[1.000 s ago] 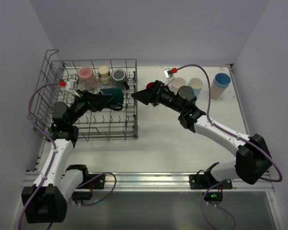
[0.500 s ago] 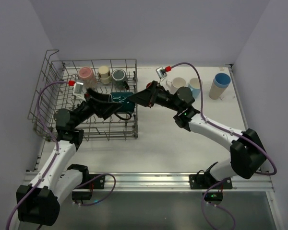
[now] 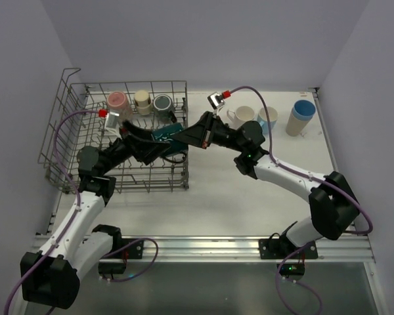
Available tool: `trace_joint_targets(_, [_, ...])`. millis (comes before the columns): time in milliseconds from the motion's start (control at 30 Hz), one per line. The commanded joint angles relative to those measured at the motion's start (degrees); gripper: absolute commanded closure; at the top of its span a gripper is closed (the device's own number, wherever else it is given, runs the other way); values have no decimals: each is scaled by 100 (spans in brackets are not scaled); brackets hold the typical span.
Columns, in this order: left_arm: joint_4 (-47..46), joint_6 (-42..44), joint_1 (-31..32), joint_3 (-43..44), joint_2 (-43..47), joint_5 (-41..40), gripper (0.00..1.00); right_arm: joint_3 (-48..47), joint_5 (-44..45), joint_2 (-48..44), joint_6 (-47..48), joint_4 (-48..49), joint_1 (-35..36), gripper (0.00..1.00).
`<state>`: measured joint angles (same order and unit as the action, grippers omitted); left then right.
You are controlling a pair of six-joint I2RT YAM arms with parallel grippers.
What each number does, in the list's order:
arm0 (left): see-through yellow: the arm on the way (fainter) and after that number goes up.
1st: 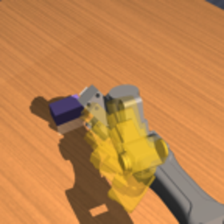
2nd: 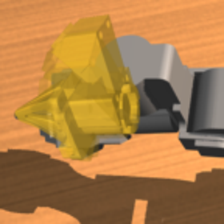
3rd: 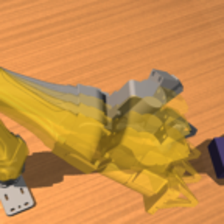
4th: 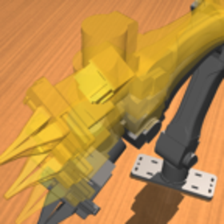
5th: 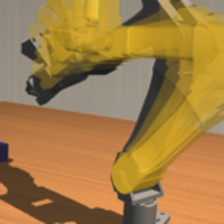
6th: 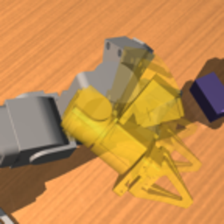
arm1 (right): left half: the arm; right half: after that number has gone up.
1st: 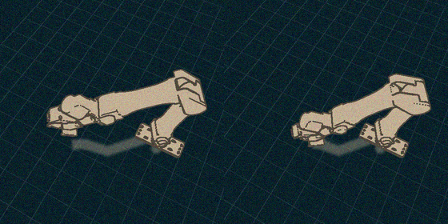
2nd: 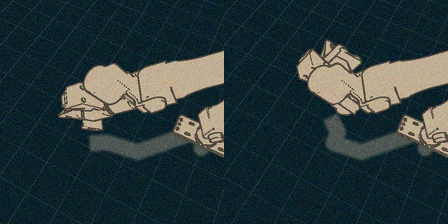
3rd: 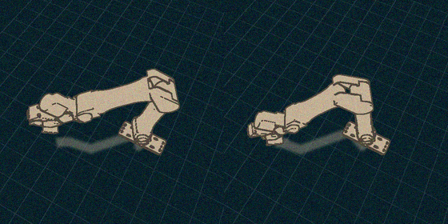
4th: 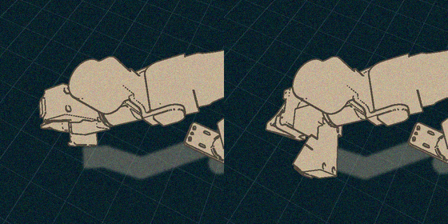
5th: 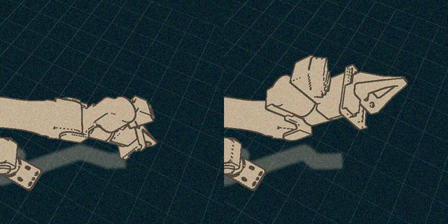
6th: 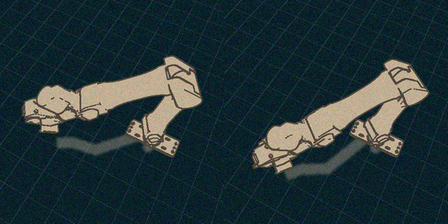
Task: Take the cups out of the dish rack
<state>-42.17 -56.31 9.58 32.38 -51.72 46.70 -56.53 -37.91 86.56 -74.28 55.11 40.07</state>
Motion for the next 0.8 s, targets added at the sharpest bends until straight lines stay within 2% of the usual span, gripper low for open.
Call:
trace_joint_targets(0, [814, 708, 8, 558, 311, -529, 2, 10, 249, -516, 782, -166, -131, 100])
trace_joint_targets(133, [2314, 1656, 8, 1015, 602, -855, 0, 291, 188, -964, 1047, -693, -639, 100])
trace_joint_targets(200, [2669, 1886, 8, 1156, 777, -1047, 0, 414, 179, -1193, 1361, -1009, -842, 100])
trace_joint_targets(267, [2942, 2098, 8, 1165, 961, -1092, 0, 599, 266, -1632, 1696, -1729, -1176, 100])
trace_joint_targets(300, [3030, 2220, 8, 1157, 1006, -1101, 0, 652, 371, -1808, 2133, -2472, -1299, 100])
trace_joint_targets(367, [3363, 2414, 8, 1217, 1085, -1093, 0, 644, 1055, -2353, 2749, -3493, -1581, 100])
trace_joint_targets(400, [3521, 2536, 8, 1244, 1103, -1119, 0, 600, 1406, -2529, 3414, -4073, -1651, 100])
trace_joint_targets(433, [3810, 2764, 8, 1270, 1112, -1145, 0, 530, 1818, -2678, 3690, -5018, -1739, 100])
trace_joint_targets(467, [3943, 2879, 8, 1271, 1164, -1258, 0, 547, 2553, -2923, 4163, -5324, -1792, 100])
trace_joint_targets(600, [4672, 3432, 157, 1157, 1331, -1810, 0, 880, 3815, -3260, 4667, -6291, -2249, 100])
trace_joint_targets(767, [5175, 3864, 553, 1271, 1612, -2471, 0, 758, 5624, -2866, 5378, -7040, -2355, 100])
